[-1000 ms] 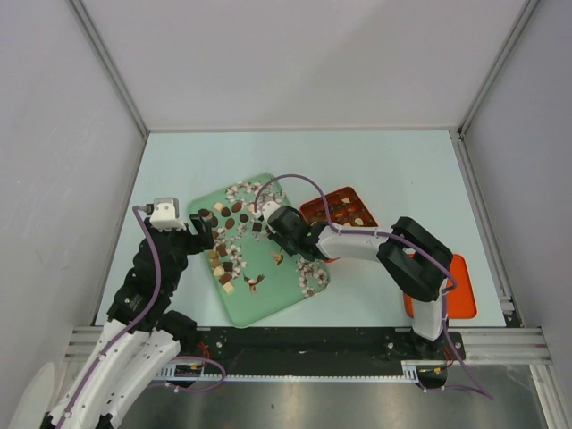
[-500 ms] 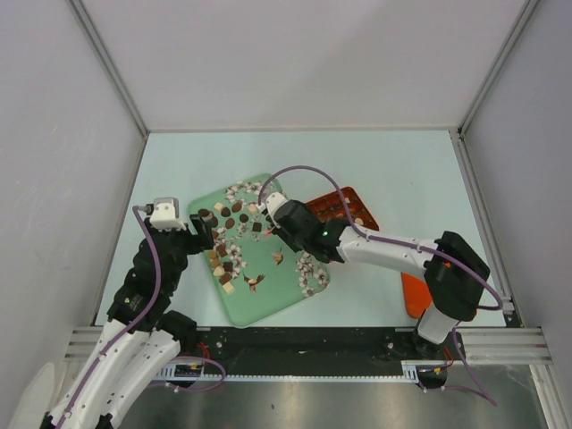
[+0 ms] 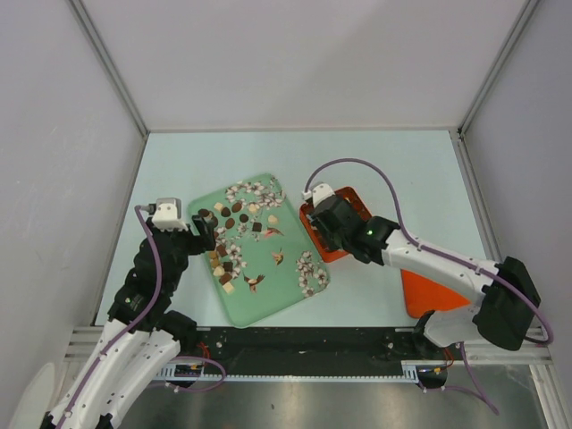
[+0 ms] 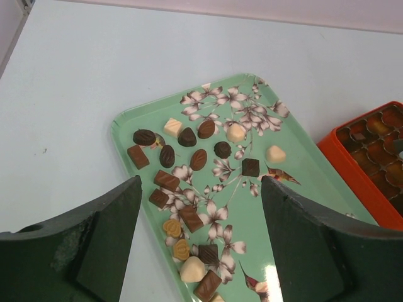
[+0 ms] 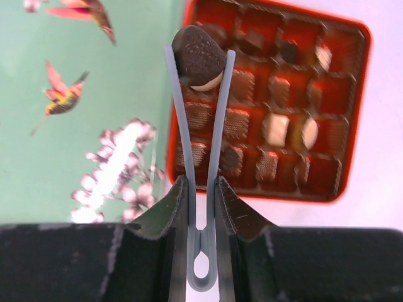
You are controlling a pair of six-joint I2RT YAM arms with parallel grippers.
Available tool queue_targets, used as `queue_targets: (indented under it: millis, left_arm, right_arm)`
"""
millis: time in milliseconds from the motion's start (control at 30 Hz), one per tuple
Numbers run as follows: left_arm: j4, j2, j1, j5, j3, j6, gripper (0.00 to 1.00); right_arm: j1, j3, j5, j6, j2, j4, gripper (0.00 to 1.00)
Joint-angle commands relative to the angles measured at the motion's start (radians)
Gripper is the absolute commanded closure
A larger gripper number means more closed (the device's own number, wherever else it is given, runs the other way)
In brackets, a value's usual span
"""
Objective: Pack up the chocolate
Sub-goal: Pick up the fake chocolate from the plate, then place the fake chocolate in the packing box.
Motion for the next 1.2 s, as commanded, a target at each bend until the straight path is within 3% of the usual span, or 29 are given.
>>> queue_targets:
  millis: [0, 367, 1167]
  left_arm:
    - [0.048, 0.001, 0.009, 0.049, -0.007, 0.036, 0.19]
    - [0.085, -0.004, 0.009, 0.17, -0.024, 0.078, 0.15]
    - [0.089, -0.012, 0.009, 0.184, -0.027, 0.085, 0.14]
  right_arm:
    - [-0.052, -0.031, -0.005, 0.113, -0.107, -0.083, 0.83]
    - [-0.144, -0.124, -0.109, 0.273, -0.235, -0.244, 0.83]
    - [-0.209, -0.233, -0.198, 0.264, -0.213, -0.141, 0.79]
